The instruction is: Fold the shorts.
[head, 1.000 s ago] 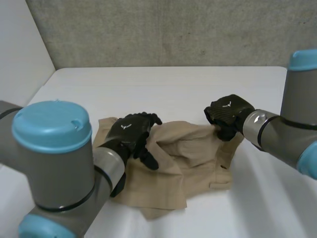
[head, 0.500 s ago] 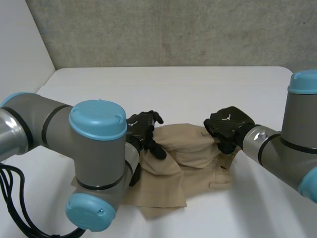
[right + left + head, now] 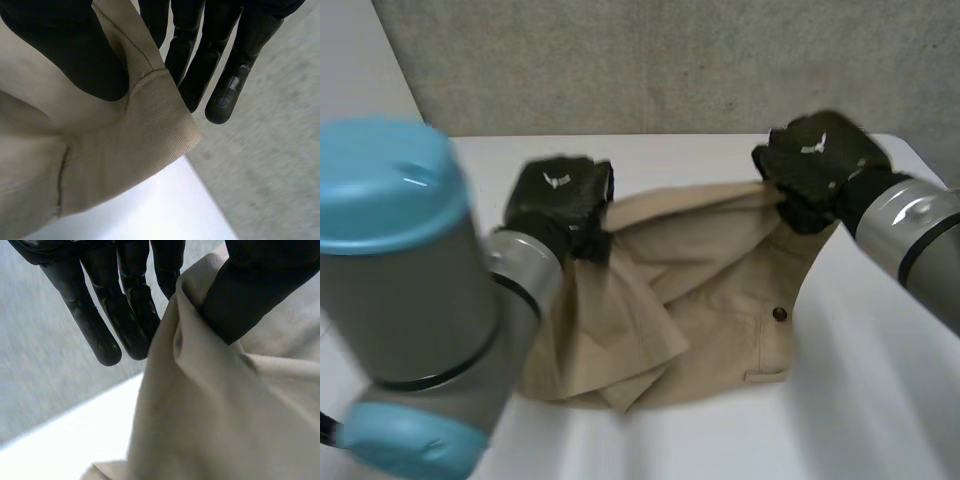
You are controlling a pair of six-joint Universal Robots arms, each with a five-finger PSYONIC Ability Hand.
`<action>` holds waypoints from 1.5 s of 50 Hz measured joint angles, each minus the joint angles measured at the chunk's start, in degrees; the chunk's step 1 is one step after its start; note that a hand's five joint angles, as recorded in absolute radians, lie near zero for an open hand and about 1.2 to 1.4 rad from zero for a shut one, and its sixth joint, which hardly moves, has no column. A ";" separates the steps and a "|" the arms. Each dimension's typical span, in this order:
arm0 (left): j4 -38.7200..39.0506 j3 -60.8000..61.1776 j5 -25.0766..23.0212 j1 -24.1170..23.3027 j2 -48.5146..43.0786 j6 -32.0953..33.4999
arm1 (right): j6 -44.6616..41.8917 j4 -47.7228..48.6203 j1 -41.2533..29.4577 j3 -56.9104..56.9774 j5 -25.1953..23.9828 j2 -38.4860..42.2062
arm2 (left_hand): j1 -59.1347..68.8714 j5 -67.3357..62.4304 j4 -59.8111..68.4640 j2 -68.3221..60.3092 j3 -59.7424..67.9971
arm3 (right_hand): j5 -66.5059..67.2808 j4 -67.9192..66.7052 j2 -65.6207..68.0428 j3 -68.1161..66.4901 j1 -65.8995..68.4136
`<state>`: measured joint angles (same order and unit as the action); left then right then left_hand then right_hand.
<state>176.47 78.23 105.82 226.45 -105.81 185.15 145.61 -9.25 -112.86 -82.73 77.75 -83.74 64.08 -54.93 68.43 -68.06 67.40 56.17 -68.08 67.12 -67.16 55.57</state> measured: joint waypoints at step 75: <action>4.31 26.22 -7.80 9.72 9.07 18.09 | -3.19 -0.22 -0.07 -16.42 -2.34 5.81 | -39.08 39.92 -43.53 43.32 -42.65 | -41.04 42.16 -41.78 41.22 -33.44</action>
<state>180.79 104.45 98.03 236.16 -96.73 203.25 142.41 -9.47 -112.94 -99.15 75.41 -77.93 25.01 -15.01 24.90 -24.74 24.76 15.13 -25.92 25.34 -25.94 22.14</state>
